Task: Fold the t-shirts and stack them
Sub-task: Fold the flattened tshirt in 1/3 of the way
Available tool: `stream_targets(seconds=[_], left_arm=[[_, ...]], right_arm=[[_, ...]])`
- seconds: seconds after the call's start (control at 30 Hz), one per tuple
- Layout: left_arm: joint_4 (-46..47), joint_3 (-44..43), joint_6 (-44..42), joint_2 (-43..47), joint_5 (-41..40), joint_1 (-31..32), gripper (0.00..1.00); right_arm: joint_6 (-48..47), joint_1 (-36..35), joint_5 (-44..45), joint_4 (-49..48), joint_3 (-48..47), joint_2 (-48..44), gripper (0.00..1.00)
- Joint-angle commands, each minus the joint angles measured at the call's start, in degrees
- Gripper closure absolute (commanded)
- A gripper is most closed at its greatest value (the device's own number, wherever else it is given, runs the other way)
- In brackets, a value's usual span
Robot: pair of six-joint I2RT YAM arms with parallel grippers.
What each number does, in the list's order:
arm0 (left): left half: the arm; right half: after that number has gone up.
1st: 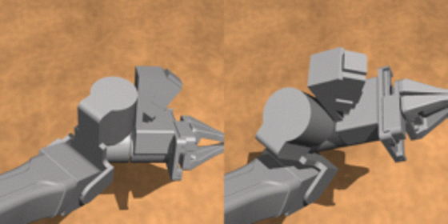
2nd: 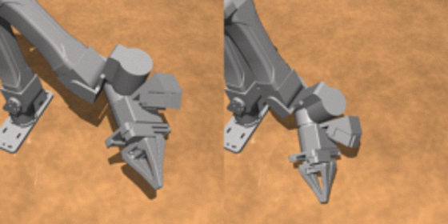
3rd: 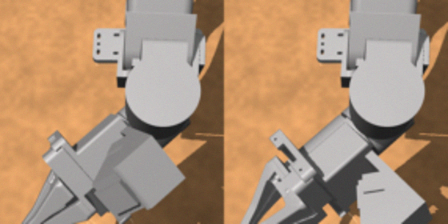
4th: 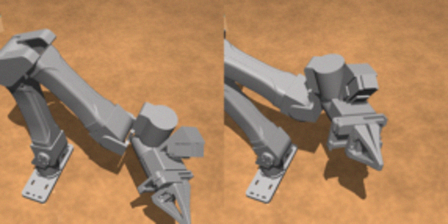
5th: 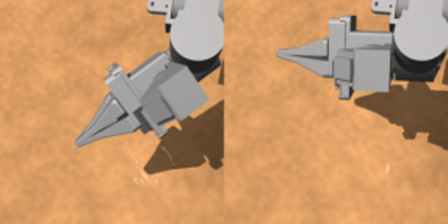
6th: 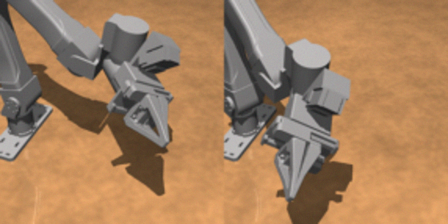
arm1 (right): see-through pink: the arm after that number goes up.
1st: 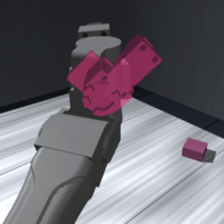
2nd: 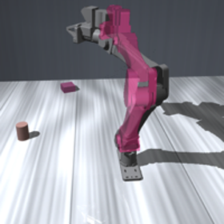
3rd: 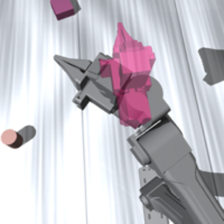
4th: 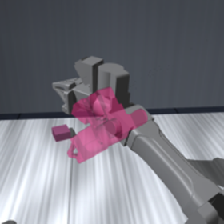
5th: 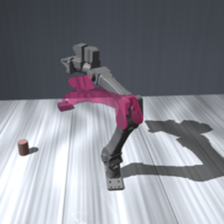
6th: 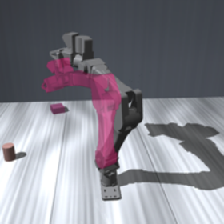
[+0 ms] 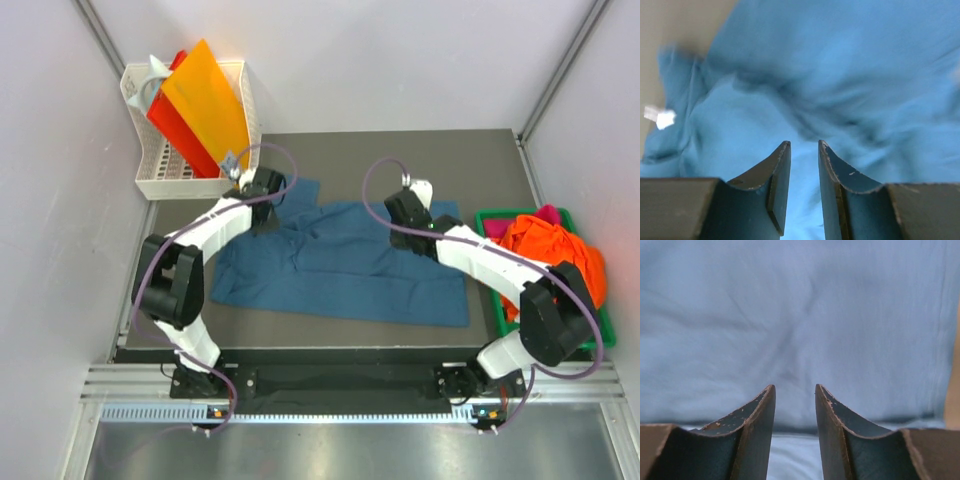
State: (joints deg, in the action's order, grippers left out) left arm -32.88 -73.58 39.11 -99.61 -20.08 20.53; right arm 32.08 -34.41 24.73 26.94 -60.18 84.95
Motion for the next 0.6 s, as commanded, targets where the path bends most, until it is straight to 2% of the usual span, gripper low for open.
stream_targets(seconds=[0.0, 0.37, 0.57], left_arm=[[2.0, 9.4, 1.0, 6.3, -0.6, -0.1, 0.66], [1.2, 18.3, 4.8, 5.8, -2.2, -0.1, 0.68], [1.7, 23.2, 6.5, 6.7, -2.4, 0.0, 0.68]], right_arm=[[4.6, -0.8, -1.7, -2.5, 8.8, -3.6, 0.62], [10.5, -0.7, -3.5, -5.4, 13.9, 0.9, 0.63], [12.5, -0.8, -2.6, -5.7, 16.1, -2.9, 0.64]])
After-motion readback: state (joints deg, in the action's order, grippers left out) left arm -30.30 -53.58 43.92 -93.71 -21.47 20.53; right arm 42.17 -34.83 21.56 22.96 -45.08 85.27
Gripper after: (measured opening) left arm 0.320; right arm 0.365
